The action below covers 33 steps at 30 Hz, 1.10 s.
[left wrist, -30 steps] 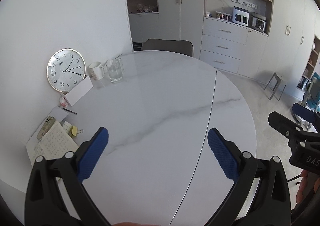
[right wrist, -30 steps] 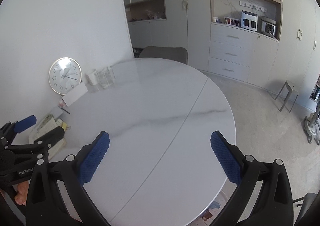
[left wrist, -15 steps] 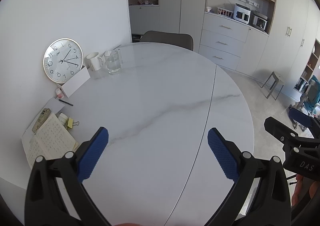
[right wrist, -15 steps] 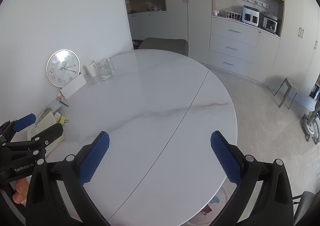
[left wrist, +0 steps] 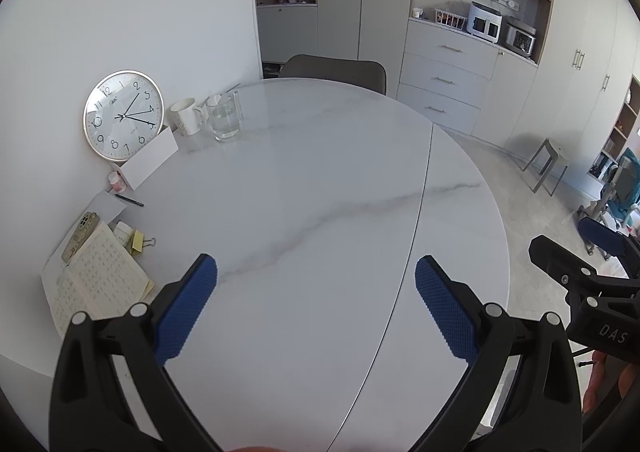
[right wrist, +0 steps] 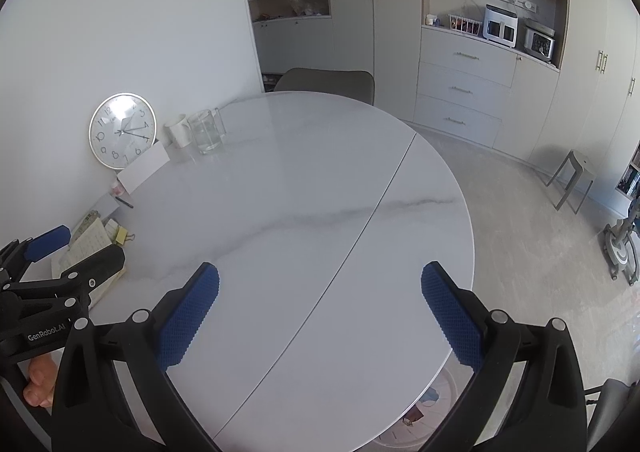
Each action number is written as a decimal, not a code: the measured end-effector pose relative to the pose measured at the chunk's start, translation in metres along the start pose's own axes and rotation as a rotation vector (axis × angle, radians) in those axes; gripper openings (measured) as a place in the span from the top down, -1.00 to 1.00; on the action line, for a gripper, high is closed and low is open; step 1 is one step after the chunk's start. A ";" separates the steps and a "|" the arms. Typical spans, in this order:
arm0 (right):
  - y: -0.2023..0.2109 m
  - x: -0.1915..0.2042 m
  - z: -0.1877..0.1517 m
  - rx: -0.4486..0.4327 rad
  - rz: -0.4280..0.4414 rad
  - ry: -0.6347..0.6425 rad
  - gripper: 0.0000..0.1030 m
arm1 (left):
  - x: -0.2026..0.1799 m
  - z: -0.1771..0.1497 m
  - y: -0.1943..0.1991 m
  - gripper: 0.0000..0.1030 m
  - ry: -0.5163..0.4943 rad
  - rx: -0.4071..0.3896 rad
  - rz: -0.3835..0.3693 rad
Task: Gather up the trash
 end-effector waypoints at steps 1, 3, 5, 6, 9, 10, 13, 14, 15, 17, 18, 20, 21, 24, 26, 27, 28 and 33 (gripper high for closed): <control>0.000 0.000 0.000 0.001 0.001 0.000 -0.95 | 0.000 -0.001 0.000 -0.85 0.000 0.002 0.001; 0.000 0.000 -0.001 0.002 0.000 0.000 -0.95 | -0.001 -0.001 0.000 -0.85 0.001 0.003 0.002; -0.001 0.000 -0.001 0.001 0.000 0.000 -0.95 | -0.001 -0.001 0.000 -0.85 0.000 0.003 0.001; -0.001 0.000 -0.001 0.001 0.000 0.000 -0.95 | -0.002 -0.001 0.000 -0.85 -0.001 0.002 0.002; -0.001 0.000 -0.002 0.003 -0.001 0.000 -0.95 | -0.001 -0.001 0.000 -0.85 0.000 0.002 0.006; -0.001 0.000 -0.003 0.006 -0.002 0.001 -0.95 | -0.002 -0.002 0.000 -0.85 0.000 0.002 0.006; -0.001 -0.001 -0.006 0.007 -0.001 0.002 -0.95 | -0.002 -0.003 0.001 -0.85 0.000 0.002 0.007; -0.001 -0.001 -0.007 0.007 -0.002 0.002 -0.95 | -0.002 -0.002 0.000 -0.85 0.000 0.003 0.006; -0.001 -0.001 -0.007 0.006 -0.002 0.001 -0.95 | -0.002 -0.002 0.000 -0.85 0.000 0.003 0.006; -0.001 -0.001 -0.008 0.007 -0.001 0.001 -0.95 | -0.002 -0.003 0.000 -0.85 0.000 0.003 0.006; -0.001 -0.002 -0.008 0.008 -0.002 0.002 -0.95 | -0.002 -0.003 0.000 -0.85 0.001 0.003 0.006; -0.001 -0.002 -0.009 0.009 -0.002 0.003 -0.95 | -0.003 -0.003 0.000 -0.85 0.002 0.004 0.007; -0.001 -0.002 -0.010 0.010 -0.001 0.003 -0.95 | -0.003 -0.004 0.000 -0.85 0.001 0.004 0.006; -0.002 -0.004 -0.011 0.014 0.000 0.003 -0.95 | -0.002 -0.003 0.000 -0.85 0.004 0.003 0.006; -0.002 -0.004 -0.011 0.013 -0.001 0.004 -0.95 | -0.002 -0.004 0.000 -0.85 0.007 0.001 0.007; -0.002 -0.004 -0.011 0.012 -0.002 0.003 -0.95 | -0.002 -0.004 0.001 -0.85 0.007 0.001 0.006; -0.002 -0.004 -0.011 0.012 -0.001 0.003 -0.95 | -0.002 -0.004 0.000 -0.85 0.007 0.001 0.008; -0.002 -0.005 -0.012 0.015 -0.003 0.002 -0.95 | -0.001 -0.006 0.000 -0.85 0.015 -0.005 0.016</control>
Point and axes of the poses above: each gripper's, at about its wrist camera, not at the fingertips, and y roughly against the way its jaws point, x to its left, z to its top, the point moved 4 cm from there along -y, roughly the way its jaws point, and after that the axes turned 15 degrees about -x, right-handed, at the moved point
